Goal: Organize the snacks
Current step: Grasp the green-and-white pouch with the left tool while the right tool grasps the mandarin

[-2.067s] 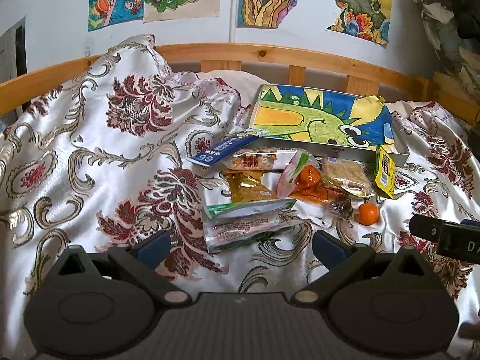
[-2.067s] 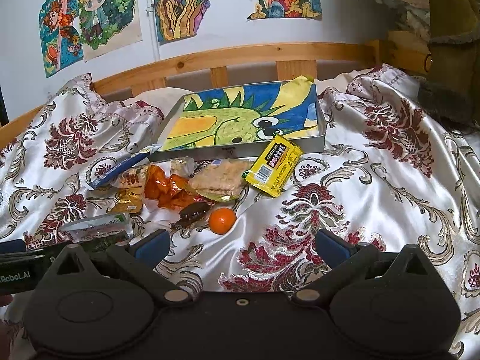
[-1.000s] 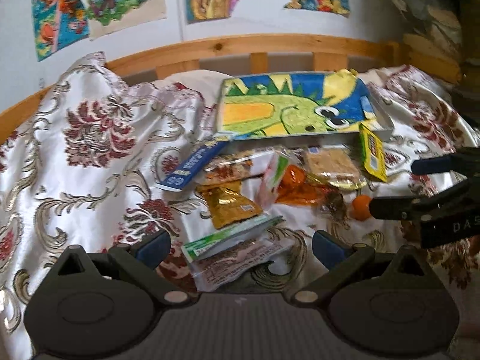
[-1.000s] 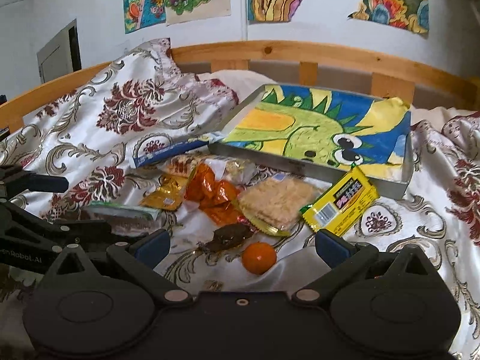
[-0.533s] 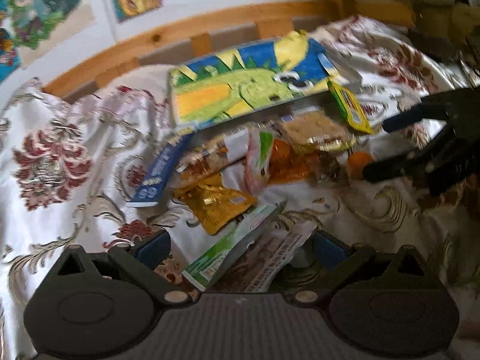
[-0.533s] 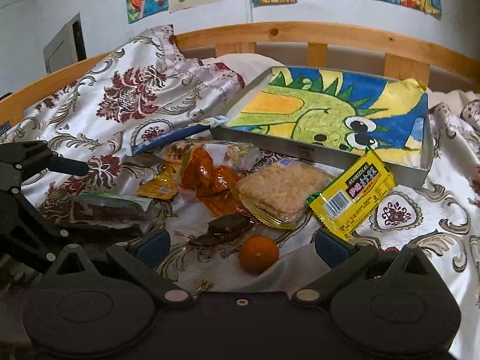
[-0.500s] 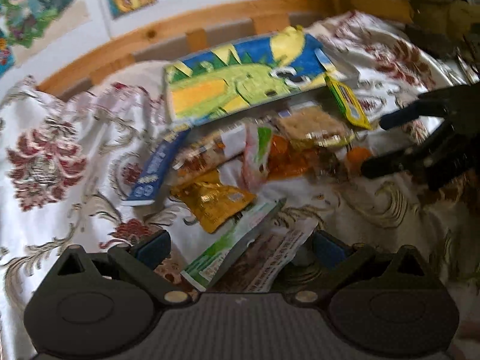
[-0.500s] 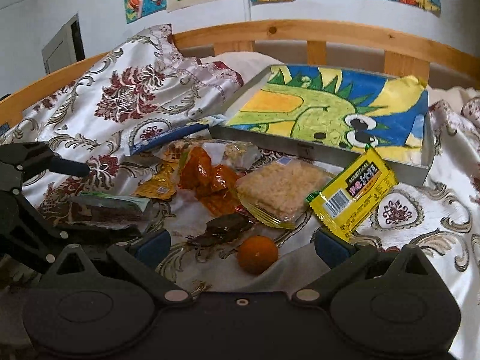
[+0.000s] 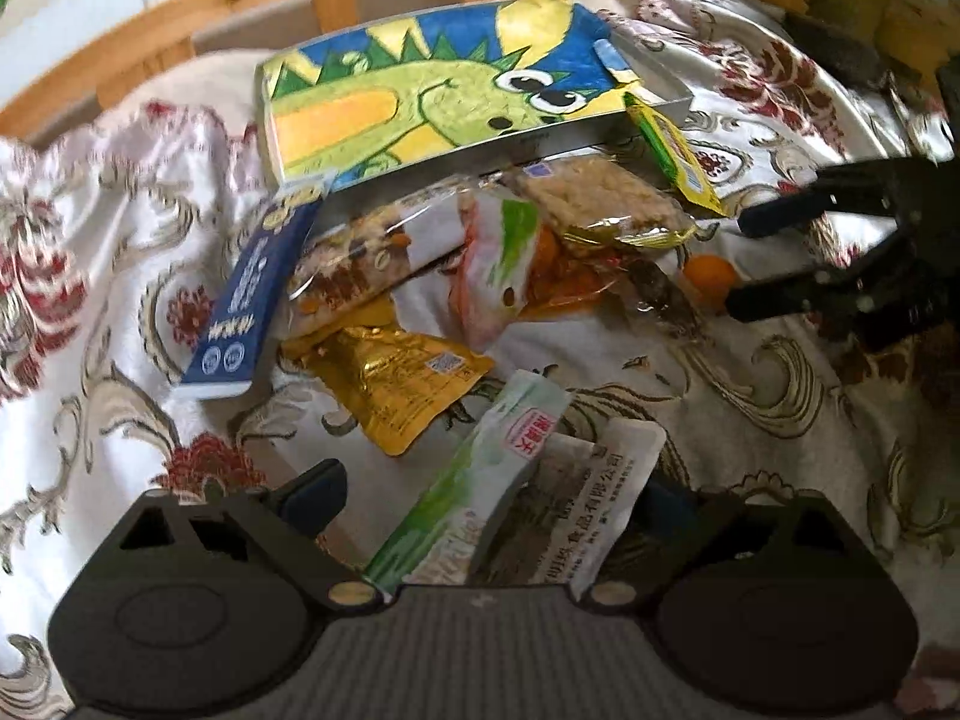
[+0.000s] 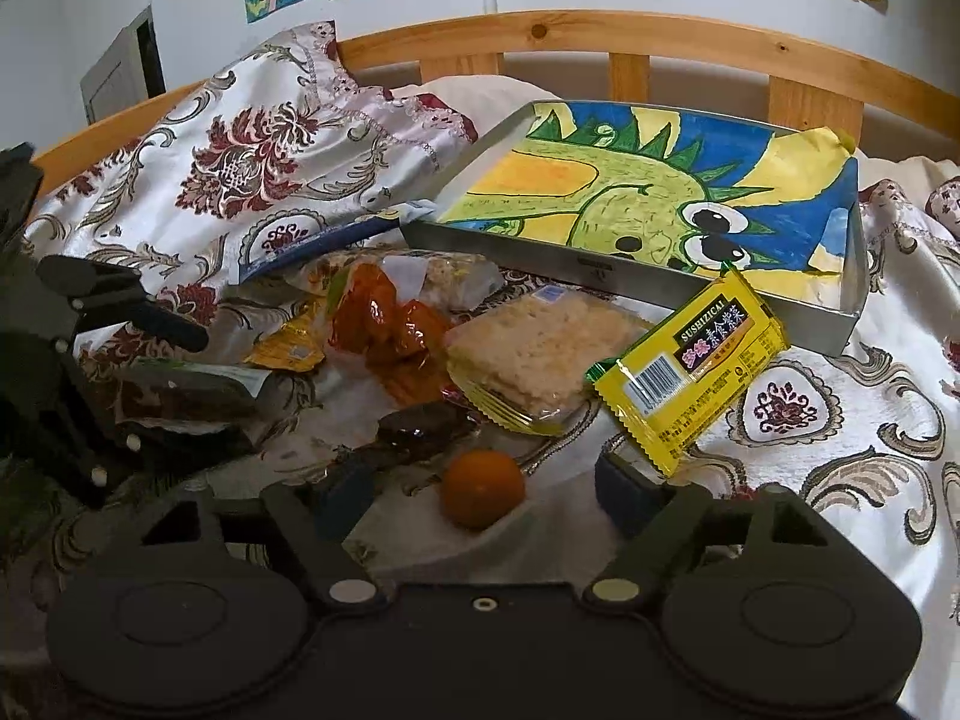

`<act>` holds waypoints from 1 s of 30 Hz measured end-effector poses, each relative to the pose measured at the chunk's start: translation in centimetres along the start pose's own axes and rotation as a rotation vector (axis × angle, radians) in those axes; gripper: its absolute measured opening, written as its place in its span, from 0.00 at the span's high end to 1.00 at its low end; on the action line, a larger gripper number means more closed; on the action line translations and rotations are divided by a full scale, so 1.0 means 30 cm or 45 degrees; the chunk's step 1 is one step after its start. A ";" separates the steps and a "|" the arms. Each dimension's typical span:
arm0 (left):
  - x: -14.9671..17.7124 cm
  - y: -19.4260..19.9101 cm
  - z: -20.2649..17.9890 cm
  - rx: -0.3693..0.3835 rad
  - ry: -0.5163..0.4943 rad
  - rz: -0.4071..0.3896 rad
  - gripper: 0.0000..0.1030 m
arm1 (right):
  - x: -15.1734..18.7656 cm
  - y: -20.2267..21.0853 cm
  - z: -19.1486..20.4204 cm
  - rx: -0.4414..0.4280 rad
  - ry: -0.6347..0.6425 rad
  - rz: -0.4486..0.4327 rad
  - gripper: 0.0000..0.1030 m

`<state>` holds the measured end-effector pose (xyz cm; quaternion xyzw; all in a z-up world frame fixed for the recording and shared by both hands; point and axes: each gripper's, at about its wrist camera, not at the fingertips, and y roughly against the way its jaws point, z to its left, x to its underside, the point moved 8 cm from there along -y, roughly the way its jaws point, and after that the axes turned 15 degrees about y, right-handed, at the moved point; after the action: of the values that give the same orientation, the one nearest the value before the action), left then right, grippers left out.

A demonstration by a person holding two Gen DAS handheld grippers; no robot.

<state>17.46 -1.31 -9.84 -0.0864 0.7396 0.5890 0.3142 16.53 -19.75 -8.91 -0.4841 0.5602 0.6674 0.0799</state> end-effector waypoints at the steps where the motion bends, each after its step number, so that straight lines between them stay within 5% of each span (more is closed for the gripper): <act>1: -0.002 0.000 0.008 0.012 0.018 0.008 0.07 | 0.001 -0.001 0.000 -0.003 0.001 0.002 0.22; 7: 0.000 -0.003 0.035 0.046 0.061 0.058 0.30 | 0.007 -0.017 0.010 -0.024 0.028 0.020 0.31; 16: -0.008 -0.028 0.016 0.103 0.127 0.186 0.50 | 0.009 -0.060 0.010 -0.055 0.050 0.037 0.41; 21: -0.020 -0.042 0.009 0.156 0.222 0.283 0.55 | 0.011 -0.077 0.002 -0.122 0.003 0.058 0.43; 27: -0.029 -0.048 -0.015 0.233 0.391 0.309 0.57 | 0.013 -0.062 0.014 -0.148 -0.014 0.065 0.66; 30: -0.036 -0.061 -0.027 0.243 0.442 0.308 0.56 | 0.016 -0.058 0.019 -0.154 -0.017 0.064 0.66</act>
<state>18.92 -2.87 -10.64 -0.0671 0.8398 0.5260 0.1161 17.10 -18.87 -10.49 -0.4694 0.5301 0.7052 0.0375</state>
